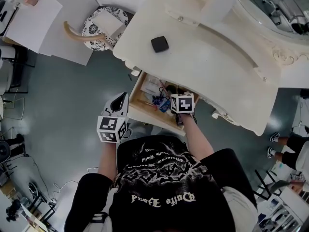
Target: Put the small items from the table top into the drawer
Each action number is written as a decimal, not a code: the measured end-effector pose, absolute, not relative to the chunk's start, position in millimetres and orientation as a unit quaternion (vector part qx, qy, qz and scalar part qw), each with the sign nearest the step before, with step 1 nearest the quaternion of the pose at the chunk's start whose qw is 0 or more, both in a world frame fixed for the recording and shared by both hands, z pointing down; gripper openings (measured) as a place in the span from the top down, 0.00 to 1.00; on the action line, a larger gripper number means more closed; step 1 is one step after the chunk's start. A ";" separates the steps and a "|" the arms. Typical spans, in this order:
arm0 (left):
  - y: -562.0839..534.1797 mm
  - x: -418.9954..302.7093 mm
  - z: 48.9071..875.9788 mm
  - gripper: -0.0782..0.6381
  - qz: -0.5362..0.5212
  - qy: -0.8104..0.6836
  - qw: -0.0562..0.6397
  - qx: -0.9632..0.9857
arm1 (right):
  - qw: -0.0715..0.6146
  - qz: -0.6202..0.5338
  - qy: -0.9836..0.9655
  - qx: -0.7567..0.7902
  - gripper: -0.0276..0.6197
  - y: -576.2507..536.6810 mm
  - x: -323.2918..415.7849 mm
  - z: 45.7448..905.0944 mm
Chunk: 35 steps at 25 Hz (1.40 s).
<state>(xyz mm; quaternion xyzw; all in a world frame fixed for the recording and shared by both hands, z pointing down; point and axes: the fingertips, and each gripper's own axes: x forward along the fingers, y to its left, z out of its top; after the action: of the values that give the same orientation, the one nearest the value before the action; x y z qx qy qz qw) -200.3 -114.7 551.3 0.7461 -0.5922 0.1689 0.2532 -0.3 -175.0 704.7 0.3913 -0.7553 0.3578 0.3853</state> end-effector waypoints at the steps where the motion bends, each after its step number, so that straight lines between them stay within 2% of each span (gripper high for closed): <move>1: -114.6 -198.2 551.4 0.87 0.169 -0.591 0.252 0.747 | 0.377 0.361 -0.756 0.395 0.66 -175.6 -1.0 701.1; 25: -119.4 -136.7 539.6 0.87 0.149 -0.550 0.237 0.787 | 0.265 0.332 -0.806 0.413 0.64 -157.7 19.5 606.4; 35: -120.1 -107.8 524.5 0.87 0.144 -0.531 0.217 0.806 | 0.245 0.290 -0.817 0.435 0.64 -151.8 47.1 575.7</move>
<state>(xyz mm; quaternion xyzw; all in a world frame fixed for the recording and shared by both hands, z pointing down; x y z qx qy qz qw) -107.8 -120.1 524.5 0.8060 -0.5313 0.1440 0.2174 47.1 -151.8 575.7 0.4345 -0.8167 0.2904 0.2446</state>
